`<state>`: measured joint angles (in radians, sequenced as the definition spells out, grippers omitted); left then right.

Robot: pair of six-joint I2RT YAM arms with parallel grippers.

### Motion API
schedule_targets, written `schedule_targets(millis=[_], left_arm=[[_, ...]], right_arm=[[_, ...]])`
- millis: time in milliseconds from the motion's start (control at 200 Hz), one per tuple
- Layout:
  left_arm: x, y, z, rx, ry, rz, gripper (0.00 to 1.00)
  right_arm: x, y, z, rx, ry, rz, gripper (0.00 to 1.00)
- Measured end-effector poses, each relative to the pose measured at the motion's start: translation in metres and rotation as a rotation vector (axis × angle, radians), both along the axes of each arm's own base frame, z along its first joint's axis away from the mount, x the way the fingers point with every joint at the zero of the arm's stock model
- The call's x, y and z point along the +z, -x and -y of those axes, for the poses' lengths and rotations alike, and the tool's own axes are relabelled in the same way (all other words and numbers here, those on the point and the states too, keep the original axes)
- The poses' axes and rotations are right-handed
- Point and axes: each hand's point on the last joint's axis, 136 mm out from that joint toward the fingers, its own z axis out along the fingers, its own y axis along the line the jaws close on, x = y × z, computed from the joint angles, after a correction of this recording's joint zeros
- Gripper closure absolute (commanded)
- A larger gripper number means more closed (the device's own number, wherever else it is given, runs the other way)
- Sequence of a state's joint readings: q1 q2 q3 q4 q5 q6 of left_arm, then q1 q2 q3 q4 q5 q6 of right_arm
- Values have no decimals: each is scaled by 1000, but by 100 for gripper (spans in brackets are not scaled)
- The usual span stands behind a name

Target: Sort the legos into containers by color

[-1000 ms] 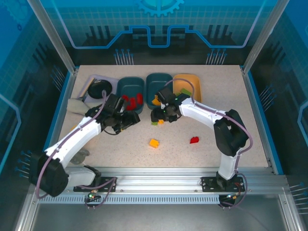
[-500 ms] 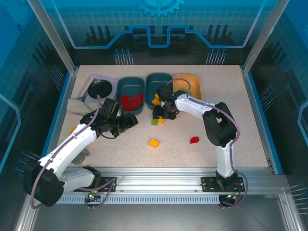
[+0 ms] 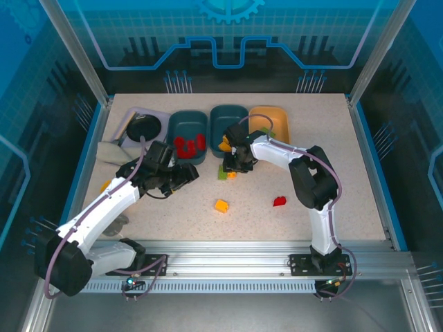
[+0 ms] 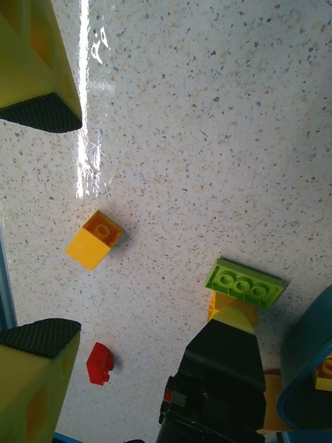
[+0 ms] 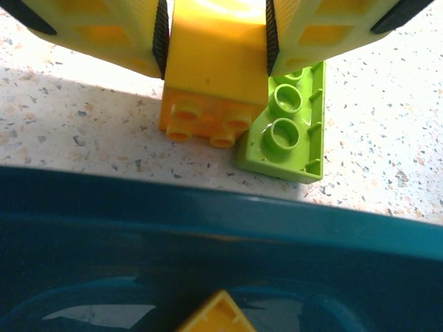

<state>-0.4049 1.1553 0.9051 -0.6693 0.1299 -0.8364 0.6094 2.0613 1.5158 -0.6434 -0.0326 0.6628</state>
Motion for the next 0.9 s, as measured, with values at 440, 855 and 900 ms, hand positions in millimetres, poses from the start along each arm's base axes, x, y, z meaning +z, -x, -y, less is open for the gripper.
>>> schedule_targets(millis=[440,855,900], left_arm=[[-8,1,10,-38,-6,-23,25],[13,-35,43,-96,8,7,25],[17,-40,45,-94,12,15,25]], right_arm=[[27,17,25,-11,29,57,71],[115,-42,10,-37,-93,243,71],[121,-59,5,-46,-114,265,71]])
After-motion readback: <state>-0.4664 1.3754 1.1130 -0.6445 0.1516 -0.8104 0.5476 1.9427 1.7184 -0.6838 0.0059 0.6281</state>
